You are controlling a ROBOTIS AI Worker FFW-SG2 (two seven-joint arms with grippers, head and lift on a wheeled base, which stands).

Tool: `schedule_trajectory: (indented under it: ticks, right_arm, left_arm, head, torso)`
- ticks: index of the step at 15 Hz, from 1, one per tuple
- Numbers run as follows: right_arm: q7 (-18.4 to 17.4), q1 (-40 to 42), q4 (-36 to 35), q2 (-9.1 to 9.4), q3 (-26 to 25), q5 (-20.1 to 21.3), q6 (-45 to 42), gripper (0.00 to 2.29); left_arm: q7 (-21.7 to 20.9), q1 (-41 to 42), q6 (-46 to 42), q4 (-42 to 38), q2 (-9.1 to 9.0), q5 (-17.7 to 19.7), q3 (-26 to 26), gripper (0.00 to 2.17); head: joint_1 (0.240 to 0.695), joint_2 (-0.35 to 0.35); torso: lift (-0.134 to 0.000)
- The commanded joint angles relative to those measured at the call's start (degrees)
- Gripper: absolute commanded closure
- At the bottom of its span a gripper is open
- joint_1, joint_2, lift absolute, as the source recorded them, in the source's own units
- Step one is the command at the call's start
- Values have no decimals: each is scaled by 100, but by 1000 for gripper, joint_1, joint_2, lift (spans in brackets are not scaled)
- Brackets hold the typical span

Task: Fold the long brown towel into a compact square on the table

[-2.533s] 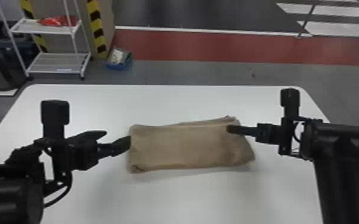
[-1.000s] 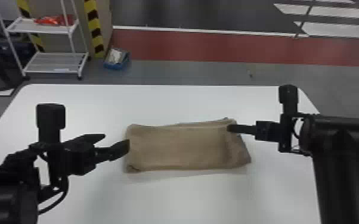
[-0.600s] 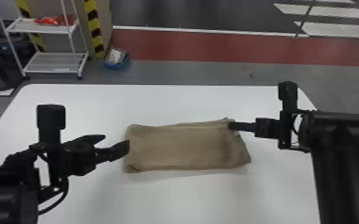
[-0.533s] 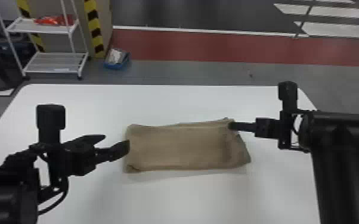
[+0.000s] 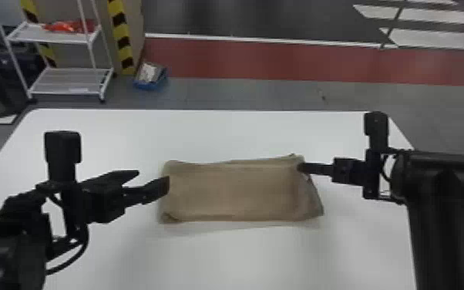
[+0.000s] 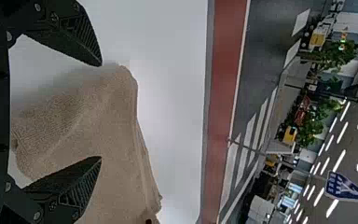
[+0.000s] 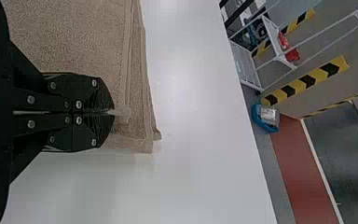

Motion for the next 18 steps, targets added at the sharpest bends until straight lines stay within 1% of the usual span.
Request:
schedule_trajectory:
  ticks: [1,3,6,8,9,10,11,12,13,14,15,16,17,18]
  right_arm:
    - [7,86,-86,-1,-103,-77,-35,1170]
    - [68,165,-191,17,-112,-103,-53,1170]
    - [103,297,-446,70,-165,-165,-35,1170]
    - [121,341,-490,105,-174,-156,-17,1170]
    - [121,359,-490,122,-174,-156,-17,1170]
    - [121,367,-499,122,-174,-156,-17,1170]
    - [121,367,-499,122,-174,-147,-17,1170]
    - [121,367,-490,131,-174,-147,-17,1170]
    - [121,367,-499,140,-183,-147,-17,1170]
    - [121,367,-499,149,-174,-147,-17,1170]
    - [121,367,-499,158,-174,-147,-17,1170]
    - [112,376,-517,175,-174,-138,-17,1170]
    - [112,376,-543,175,-165,-121,-17,1170]
    - [121,385,-569,193,-174,-129,0,1170]
  left_arm:
    - [35,-218,513,102,-24,433,98,184]
    - [114,-412,794,278,-24,618,72,188]
    - [395,-754,671,840,-24,714,-87,211]
    - [606,-992,179,1192,-24,618,-201,215]
    - [642,-1053,-50,1271,-24,521,-280,215]
    - [615,-1053,-67,1280,-24,451,-368,235]
    - [536,-1036,-67,1280,-24,451,-429,323]
    - [431,-1009,-85,1315,-24,442,-465,454]
    - [308,-1009,-155,1403,-24,415,-509,873]
    - [281,-1009,-313,1508,-24,363,-579,1247]
    - [255,-1018,-542,1605,-24,310,-649,1504]
    - [264,-1044,-682,1719,-24,248,-737,1811]
    - [264,-1132,-770,1912,-24,196,-772,1912]
    - [281,-1211,-999,2106,-24,160,-781,1912]
  head:
    - [695,-107]
    - [695,-116]
    - [695,-126]
    - [695,-128]
    - [695,-127]
    - [695,-126]
    - [695,-124]
    - [695,-128]
    - [695,-134]
    - [695,-140]
    - [695,-146]
    - [695,-150]
    - [695,-156]
    - [695,-158]
  torso:
    - [-124]
    - [-124]
    - [-124]
    - [-124]
    - [-124]
    - [-124]
    - [-124]
    - [-124]
    - [-124]
    - [-124]
    - [-124]
    - [-124]
    - [-124]
    - [-124]
